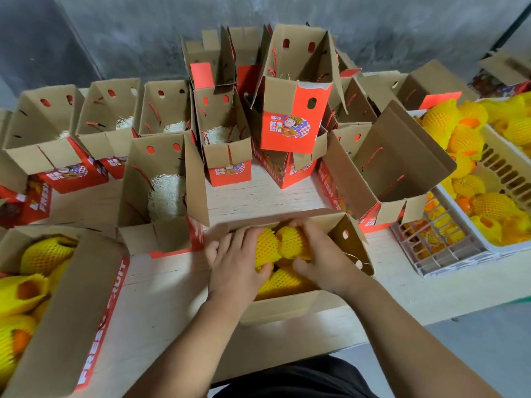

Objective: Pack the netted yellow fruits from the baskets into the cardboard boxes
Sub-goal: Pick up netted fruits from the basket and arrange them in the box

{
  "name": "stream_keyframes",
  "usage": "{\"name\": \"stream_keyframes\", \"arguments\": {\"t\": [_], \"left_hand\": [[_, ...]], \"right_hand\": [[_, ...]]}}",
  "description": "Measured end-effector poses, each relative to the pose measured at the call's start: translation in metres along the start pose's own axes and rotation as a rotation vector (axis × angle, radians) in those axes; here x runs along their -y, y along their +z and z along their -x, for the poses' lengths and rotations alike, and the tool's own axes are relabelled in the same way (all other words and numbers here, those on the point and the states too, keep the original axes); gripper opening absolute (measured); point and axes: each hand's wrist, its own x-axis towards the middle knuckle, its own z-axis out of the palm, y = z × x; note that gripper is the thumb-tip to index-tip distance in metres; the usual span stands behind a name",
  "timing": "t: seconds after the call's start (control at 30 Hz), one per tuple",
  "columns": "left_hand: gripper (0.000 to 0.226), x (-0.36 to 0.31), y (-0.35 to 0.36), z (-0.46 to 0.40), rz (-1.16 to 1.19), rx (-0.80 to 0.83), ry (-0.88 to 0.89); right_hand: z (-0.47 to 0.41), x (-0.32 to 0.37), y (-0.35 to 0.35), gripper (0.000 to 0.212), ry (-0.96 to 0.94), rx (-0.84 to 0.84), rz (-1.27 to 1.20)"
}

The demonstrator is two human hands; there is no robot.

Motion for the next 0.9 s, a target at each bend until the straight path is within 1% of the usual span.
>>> {"name": "stream_keyframes", "arguments": {"t": [0.07, 0.13, 0.17, 0.2, 0.3, 0.33, 0.4, 0.47, 0.5, 0.57, 0.63, 0.73, 0.8, 0.9], "left_hand": [[0.065, 0.004, 0.002, -0.002, -0.069, 0.032, -0.013], [0.069, 0.004, 0.006, -0.001, -0.136, 0.05, -0.036], [0.07, 0.004, 0.008, -0.001, -0.163, 0.06, -0.059], [0.07, 0.004, 0.008, -0.003, -0.19, 0.083, -0.081], [0.072, 0.003, 0.01, -0.009, -0.238, 0.173, -0.126], [0.073, 0.003, 0.011, -0.01, -0.231, 0.197, -0.141], [0.079, 0.003, 0.009, -0.008, -0.18, 0.223, -0.174], [0.085, 0.004, 0.003, -0.004, -0.072, 0.231, -0.214], [0.083, 0.003, -0.001, -0.002, -0.007, 0.216, -0.23], [0.069, -0.004, -0.009, 0.0, 0.099, 0.154, -0.224], [0.05, -0.018, -0.018, -0.004, 0.16, 0.118, -0.142], [0.028, -0.042, -0.027, -0.017, 0.34, 0.162, -0.022], [0.021, -0.06, -0.028, -0.025, 0.467, 0.197, 0.018], [0.019, -0.087, -0.022, -0.034, 0.551, 0.211, 0.033]], "right_hand": [[-0.004, -0.003, 0.016, 0.072, -0.035, 0.004, 0.188], [-0.007, -0.005, 0.029, 0.08, 0.027, -0.046, 0.403], [-0.01, -0.004, 0.033, 0.082, 0.049, -0.067, 0.45], [-0.012, -0.003, 0.036, 0.084, 0.055, -0.062, 0.464], [-0.02, 0.0, 0.038, 0.095, 0.071, 0.026, 0.532], [-0.02, 0.001, 0.037, 0.099, 0.091, 0.018, 0.531], [-0.015, 0.002, 0.033, 0.102, 0.11, -0.061, 0.477], [-0.004, 0.005, 0.032, 0.095, 0.074, -0.14, 0.441], [0.001, 0.005, 0.032, 0.09, 0.061, -0.164, 0.418], [0.01, 0.004, 0.032, 0.085, 0.064, -0.184, 0.358], [0.016, 0.005, 0.03, 0.081, 0.069, -0.184, 0.33], [0.023, 0.007, 0.022, 0.072, 0.047, -0.221, 0.293], [0.024, 0.009, 0.014, 0.062, 0.025, -0.243, 0.282], [0.025, 0.008, -0.007, 0.051, 0.014, -0.292, 0.235]]}}
